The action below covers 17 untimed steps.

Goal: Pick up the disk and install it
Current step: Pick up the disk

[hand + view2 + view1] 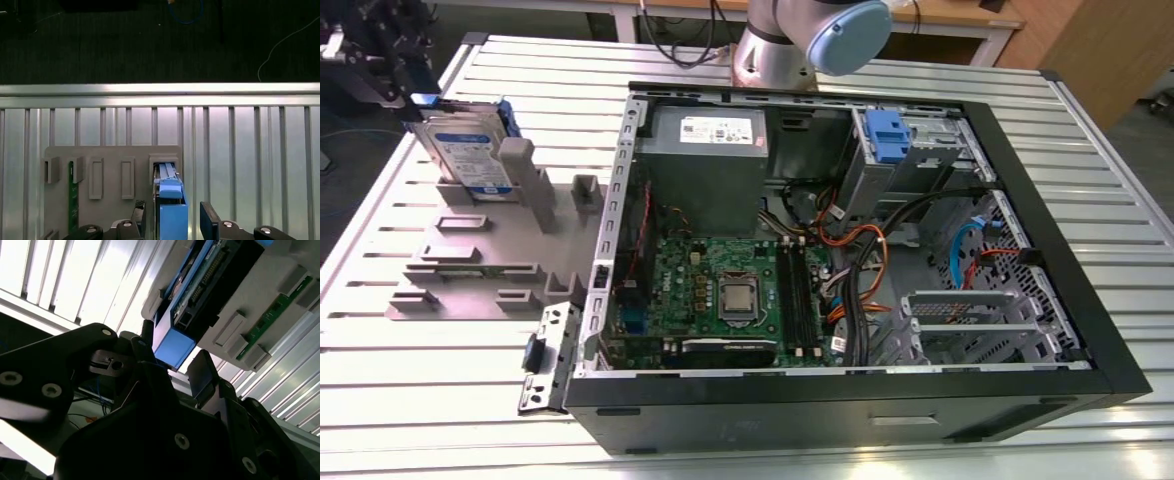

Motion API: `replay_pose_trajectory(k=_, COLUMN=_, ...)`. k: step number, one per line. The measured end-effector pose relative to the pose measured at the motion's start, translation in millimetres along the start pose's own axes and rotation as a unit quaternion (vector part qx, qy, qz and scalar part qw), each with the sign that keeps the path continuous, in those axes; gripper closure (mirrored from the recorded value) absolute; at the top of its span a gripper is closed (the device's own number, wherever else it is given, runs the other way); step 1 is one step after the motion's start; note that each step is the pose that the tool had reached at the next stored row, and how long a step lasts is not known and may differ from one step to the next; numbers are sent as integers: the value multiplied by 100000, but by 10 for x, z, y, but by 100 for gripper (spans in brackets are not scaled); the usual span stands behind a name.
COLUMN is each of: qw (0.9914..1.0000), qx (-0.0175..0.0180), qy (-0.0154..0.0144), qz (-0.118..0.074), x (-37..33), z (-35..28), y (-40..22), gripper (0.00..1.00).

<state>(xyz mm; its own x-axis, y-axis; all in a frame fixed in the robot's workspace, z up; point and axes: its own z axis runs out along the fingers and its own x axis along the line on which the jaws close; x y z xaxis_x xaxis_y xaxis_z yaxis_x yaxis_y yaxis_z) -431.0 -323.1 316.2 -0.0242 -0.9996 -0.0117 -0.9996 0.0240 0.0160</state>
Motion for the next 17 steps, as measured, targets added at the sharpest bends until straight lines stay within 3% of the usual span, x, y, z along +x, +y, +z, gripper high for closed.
replay_pose_trajectory(k=9, qw=100000, qx=87, qy=2, qz=-31, x=2, z=155, y=-1, gripper=45)
replay_pose_trajectory(k=12, qw=100000, qx=155, qy=0, qz=-61, x=2, z=196, y=-1, gripper=47)
replay_pose_trajectory(k=13, qw=100000, qx=185, qy=1, qz=-66, x=2, z=212, y=1, gripper=54)
replay_pose_trajectory(k=17, qw=99999, qx=360, qy=1, qz=-88, x=4, z=248, y=13, gripper=54)
